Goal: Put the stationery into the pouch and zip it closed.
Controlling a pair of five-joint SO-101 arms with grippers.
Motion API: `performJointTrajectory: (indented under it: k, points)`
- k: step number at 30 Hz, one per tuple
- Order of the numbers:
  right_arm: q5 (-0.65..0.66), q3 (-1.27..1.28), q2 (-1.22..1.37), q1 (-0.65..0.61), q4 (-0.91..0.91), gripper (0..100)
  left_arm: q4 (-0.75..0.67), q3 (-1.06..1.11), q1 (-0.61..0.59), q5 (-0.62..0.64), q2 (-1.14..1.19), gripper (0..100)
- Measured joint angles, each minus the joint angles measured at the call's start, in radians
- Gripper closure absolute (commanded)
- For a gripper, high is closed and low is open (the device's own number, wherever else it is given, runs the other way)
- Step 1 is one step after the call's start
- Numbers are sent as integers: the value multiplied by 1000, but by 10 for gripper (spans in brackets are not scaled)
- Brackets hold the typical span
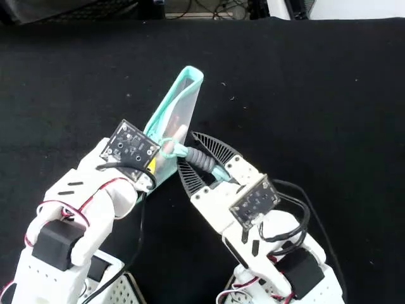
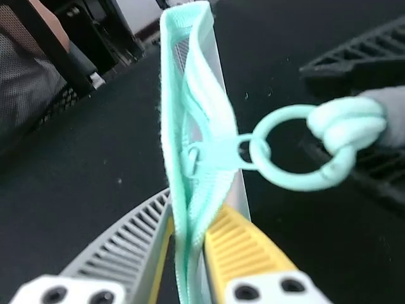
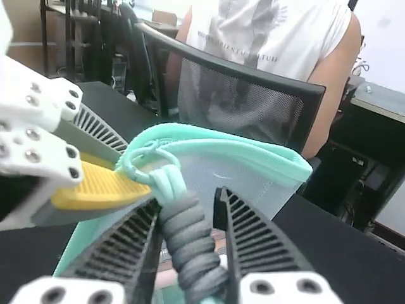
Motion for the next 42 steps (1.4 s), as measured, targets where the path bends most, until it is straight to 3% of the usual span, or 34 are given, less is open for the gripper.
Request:
performJointTrajectory:
  k: [9, 19, 31, 36, 40, 42]
  points:
    - [0, 0, 0, 0, 0, 832, -54, 23, 0, 0, 5, 970]
    - [-2, -97, 5, 0, 0, 832, -54, 23, 2, 11, 5, 970]
    - [-2, -224, 247, -72, -83, 832, -52, 9, 2, 17, 5, 969]
    - [-2, -239, 311, -80, -135, 835, 57, -97, -28, -17, 18, 970]
    - [-2, -250, 327, -84, -173, 988, 158, -206, -104, -69, 20, 970]
    - [-2, -252, 328, -84, -178, 965, 186, -236, -132, -87, 20, 970]
